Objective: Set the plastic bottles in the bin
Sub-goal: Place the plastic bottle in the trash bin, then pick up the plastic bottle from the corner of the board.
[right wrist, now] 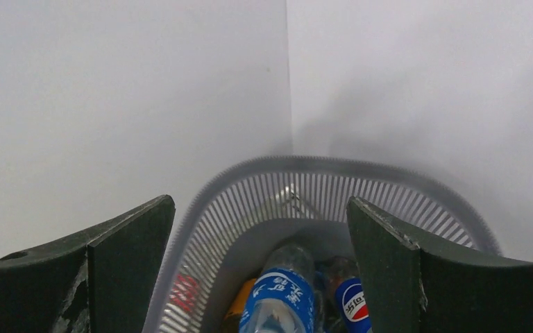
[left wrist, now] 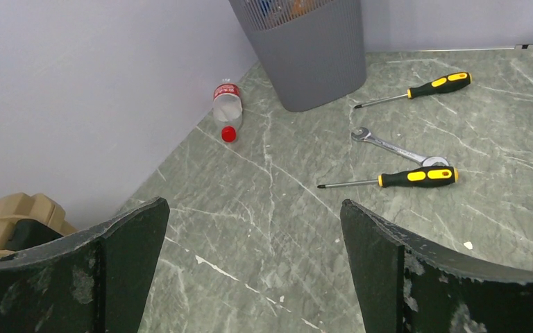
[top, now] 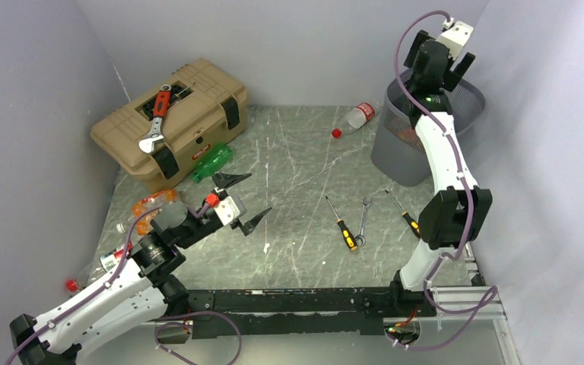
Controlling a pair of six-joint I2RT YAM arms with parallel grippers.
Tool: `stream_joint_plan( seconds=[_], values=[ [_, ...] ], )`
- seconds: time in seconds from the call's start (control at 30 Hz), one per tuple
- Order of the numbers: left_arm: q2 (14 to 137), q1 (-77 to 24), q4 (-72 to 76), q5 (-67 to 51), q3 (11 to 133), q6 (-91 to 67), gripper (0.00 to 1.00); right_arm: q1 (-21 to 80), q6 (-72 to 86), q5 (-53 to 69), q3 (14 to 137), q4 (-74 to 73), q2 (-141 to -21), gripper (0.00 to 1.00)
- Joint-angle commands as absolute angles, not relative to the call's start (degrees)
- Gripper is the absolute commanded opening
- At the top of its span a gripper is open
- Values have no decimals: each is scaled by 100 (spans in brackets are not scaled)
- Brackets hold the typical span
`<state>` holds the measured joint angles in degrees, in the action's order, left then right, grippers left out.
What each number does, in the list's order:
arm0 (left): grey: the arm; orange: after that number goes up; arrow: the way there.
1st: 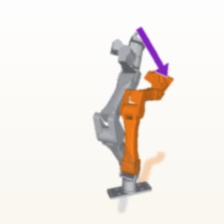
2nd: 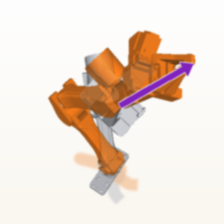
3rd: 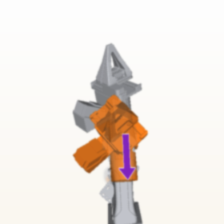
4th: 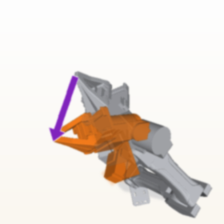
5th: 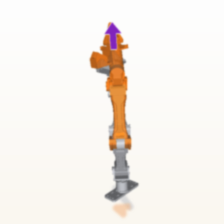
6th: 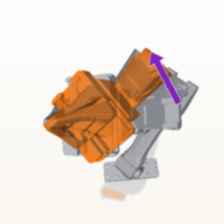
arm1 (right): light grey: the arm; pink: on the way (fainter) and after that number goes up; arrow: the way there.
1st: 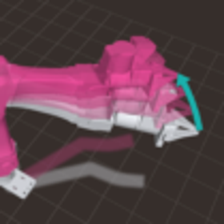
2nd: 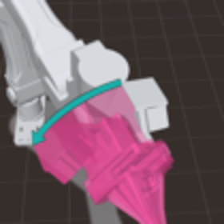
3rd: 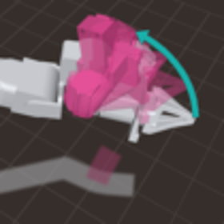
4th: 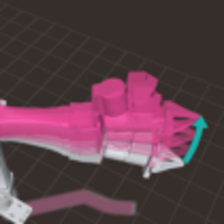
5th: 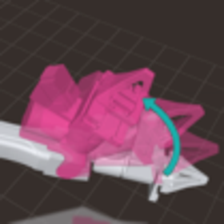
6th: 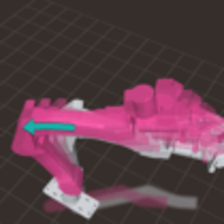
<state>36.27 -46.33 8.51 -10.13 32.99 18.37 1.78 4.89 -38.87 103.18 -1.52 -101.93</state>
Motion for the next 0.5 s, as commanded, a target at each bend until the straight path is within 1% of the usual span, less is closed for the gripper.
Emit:
stream_joint_plan(
  seconds=[0.0, 0.07, 0.17, 0.27, 0.33, 0.47],
  values=[
    [3610, -4654, 967, -954, 3402, 1908, 99, 452, 1015, -3485, 10837, -390, -9262, 100],
    [3602, -4657, 962, -951, 3408, 1907, 100, 741, 1069, -3297, 10733, -403, -8929, 100],
    [3586, -4655, 954, -928, 3410, 1914, 99, 1433, 1108, -3116, 10320, -293, -8330, 99],
    [3568, -4658, 962, -854, 3396, 1929, 100, 2442, 1191, -3014, 9523, -44, -7618, 97],
    [3580, -4666, 975, -783, 3384, 1942, 99, 2946, 1463, -3017, 8919, 44, -7286, 96],
    [3623, -4673, 1008, -645, 3367, 1950, 99, 3672, 2210, -3255, 7906, 141, -7106, 95]
  ],
)
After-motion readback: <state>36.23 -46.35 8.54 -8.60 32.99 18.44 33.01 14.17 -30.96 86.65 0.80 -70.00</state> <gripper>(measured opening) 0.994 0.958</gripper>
